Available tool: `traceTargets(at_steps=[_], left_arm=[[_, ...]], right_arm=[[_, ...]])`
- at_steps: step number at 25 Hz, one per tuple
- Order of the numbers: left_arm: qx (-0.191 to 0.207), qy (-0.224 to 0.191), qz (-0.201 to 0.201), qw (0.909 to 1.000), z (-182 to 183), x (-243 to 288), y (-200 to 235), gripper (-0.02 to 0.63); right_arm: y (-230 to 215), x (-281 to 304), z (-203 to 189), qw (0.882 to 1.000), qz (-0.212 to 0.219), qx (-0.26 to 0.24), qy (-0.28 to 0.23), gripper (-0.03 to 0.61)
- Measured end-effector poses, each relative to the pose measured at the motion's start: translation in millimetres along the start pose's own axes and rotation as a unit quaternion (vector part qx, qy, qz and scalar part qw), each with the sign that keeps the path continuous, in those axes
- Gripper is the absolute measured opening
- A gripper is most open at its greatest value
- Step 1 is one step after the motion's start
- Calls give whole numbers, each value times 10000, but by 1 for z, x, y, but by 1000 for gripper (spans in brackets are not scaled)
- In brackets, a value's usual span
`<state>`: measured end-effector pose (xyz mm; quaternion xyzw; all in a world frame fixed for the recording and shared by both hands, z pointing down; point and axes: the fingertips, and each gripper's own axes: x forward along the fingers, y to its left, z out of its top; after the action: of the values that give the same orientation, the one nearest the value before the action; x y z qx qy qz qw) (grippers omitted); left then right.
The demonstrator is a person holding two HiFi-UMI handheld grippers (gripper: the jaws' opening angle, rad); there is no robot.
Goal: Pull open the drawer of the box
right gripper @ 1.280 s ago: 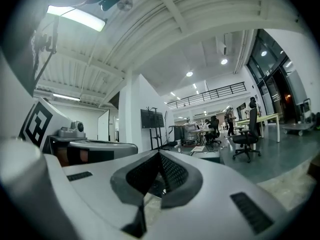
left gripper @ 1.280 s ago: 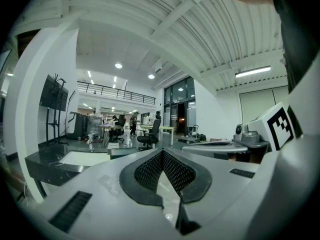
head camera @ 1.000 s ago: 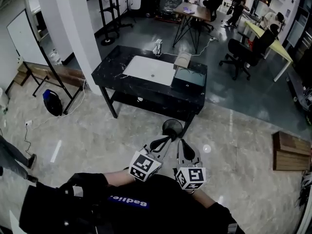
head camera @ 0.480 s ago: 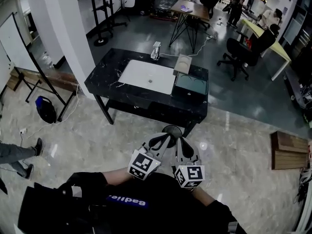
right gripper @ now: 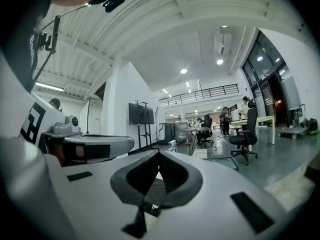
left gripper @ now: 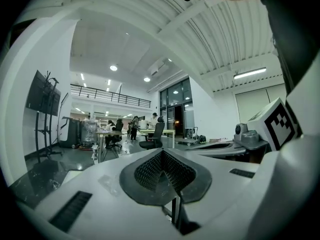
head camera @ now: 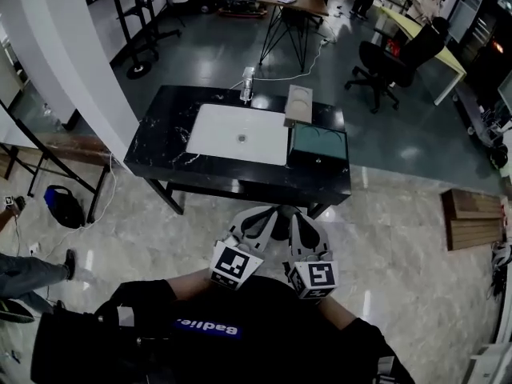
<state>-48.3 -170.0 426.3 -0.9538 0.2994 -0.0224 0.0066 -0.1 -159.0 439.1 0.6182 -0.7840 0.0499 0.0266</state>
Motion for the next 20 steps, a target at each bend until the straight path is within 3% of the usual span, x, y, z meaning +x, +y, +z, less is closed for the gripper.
traceTargets(at_steps=[7, 11, 20], left_arm=[[-212, -90, -159, 9996, -2, 21, 34, -8], [-176, -86, -188, 9996, 2, 40, 37, -8], [-237, -58, 203, 9995, 16, 89, 46, -8]], right_arm=[[-16, 29, 1, 9990, -402, -42, 199, 0], [-27, 41, 9, 9992, -337, 80, 202, 0], [-93, 77, -3, 9988, -340, -131, 337, 0]])
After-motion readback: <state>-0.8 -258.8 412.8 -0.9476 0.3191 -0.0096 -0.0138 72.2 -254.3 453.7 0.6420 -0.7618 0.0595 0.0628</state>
